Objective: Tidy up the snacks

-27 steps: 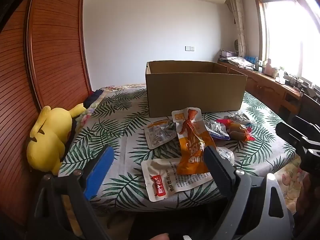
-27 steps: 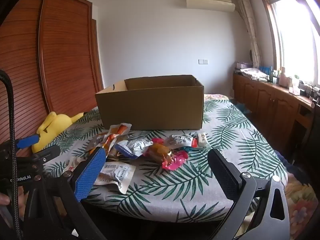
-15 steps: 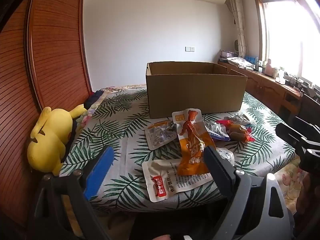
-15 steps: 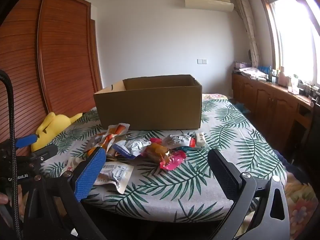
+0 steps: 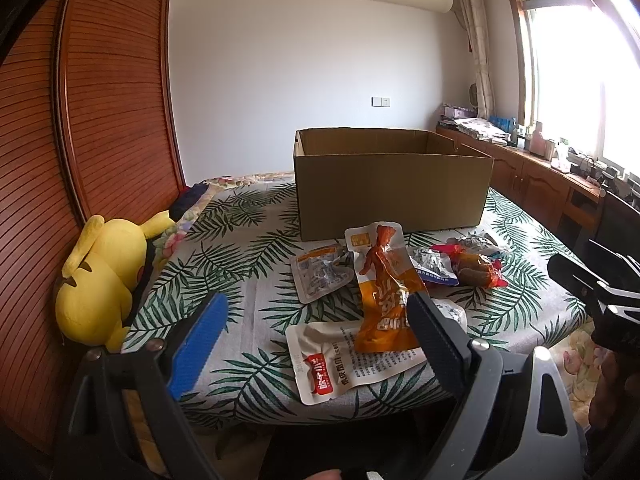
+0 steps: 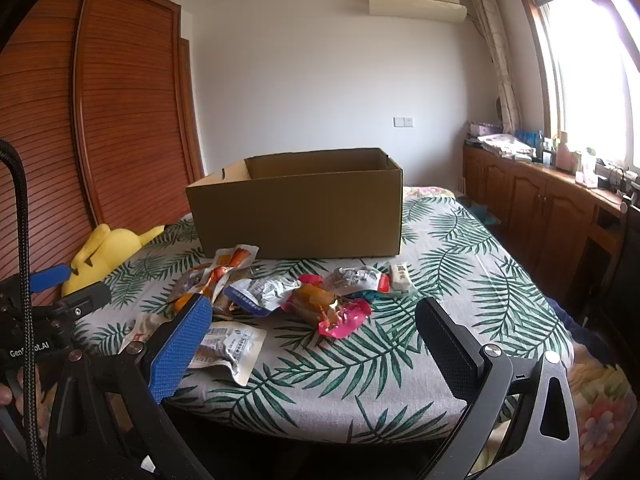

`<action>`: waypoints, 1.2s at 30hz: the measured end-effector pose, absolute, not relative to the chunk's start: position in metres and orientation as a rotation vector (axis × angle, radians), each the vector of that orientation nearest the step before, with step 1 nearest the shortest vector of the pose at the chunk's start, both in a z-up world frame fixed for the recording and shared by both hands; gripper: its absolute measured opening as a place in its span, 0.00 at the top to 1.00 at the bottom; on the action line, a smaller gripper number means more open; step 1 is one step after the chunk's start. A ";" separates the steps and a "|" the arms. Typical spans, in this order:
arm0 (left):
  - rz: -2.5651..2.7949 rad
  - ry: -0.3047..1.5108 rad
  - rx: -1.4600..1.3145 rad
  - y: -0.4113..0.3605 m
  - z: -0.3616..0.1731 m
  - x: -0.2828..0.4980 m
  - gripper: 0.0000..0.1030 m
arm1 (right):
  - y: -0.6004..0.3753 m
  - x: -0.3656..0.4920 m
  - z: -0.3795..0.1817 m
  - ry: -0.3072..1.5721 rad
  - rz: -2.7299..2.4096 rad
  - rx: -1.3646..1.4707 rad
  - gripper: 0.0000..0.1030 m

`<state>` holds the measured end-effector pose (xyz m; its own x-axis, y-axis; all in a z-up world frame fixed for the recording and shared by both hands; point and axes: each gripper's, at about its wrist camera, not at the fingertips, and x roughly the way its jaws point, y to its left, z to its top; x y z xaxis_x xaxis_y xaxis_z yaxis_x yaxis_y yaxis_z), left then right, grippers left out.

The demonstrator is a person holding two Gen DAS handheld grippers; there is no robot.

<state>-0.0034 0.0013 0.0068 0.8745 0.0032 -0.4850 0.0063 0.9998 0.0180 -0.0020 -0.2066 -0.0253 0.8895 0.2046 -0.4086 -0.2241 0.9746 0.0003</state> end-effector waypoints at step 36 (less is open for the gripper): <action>-0.002 0.503 0.021 0.001 0.008 -0.005 0.11 | -0.207 -0.004 -0.026 0.422 0.217 -0.048 0.00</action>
<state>-0.0045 0.0013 0.0077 0.8760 0.0028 -0.4824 0.0073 0.9998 0.0191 -0.0037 -0.2073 -0.0263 0.8894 0.1989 -0.4116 -0.2188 0.9758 -0.0013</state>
